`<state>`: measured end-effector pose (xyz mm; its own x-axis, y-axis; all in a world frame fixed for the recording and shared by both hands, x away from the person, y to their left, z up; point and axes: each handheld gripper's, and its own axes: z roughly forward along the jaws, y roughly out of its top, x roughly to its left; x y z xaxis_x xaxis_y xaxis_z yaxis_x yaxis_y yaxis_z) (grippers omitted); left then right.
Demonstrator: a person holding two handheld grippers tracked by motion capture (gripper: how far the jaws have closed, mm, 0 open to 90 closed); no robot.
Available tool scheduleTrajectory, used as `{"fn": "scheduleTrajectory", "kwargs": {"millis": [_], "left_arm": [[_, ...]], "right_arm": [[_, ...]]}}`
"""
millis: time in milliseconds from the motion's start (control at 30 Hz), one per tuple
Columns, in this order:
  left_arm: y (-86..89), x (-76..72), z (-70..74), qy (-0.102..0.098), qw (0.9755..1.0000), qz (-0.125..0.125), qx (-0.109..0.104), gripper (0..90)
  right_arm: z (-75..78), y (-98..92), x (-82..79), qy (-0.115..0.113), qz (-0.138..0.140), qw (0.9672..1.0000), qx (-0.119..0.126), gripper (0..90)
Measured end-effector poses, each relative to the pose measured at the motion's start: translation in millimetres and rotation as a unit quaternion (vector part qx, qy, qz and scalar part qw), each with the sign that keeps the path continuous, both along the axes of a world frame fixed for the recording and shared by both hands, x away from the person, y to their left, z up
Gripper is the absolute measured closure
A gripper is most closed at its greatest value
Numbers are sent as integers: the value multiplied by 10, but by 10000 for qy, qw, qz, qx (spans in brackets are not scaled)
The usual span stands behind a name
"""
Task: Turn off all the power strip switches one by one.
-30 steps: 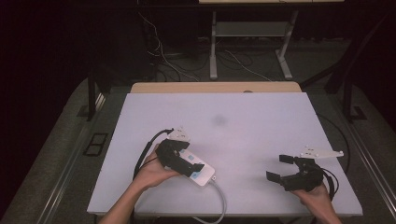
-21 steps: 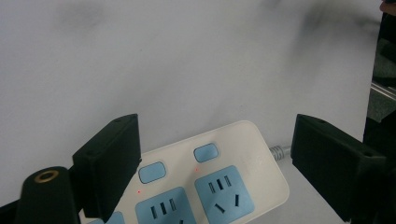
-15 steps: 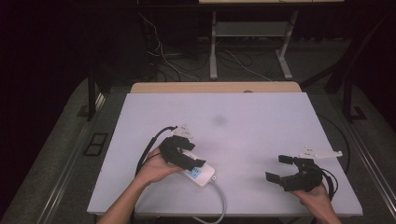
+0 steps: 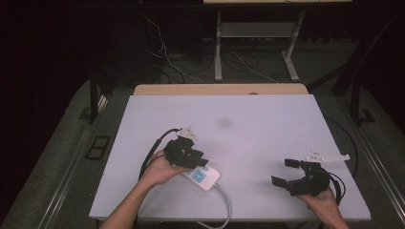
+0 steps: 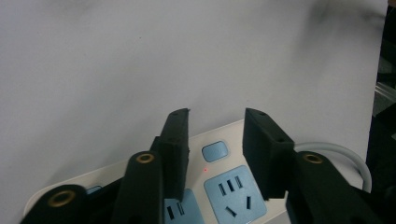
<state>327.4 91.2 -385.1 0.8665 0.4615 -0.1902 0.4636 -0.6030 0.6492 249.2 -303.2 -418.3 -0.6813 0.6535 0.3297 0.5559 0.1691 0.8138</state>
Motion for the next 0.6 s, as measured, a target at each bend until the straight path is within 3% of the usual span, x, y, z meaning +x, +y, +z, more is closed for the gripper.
{"fn": "scheduleTrajectory", "kwargs": {"millis": [300, 600], "left_arm": [[-66, 12, -58, 80, 9997, -161, 146, 837], [-121, 24, -117, 108, 9992, -197, 324, 887]], "right_arm": [[0, 2, 0, -1, 13, 10000, -9, 7], [-2, 3, 0, 1, 22, 10000, -8, 7]]}}
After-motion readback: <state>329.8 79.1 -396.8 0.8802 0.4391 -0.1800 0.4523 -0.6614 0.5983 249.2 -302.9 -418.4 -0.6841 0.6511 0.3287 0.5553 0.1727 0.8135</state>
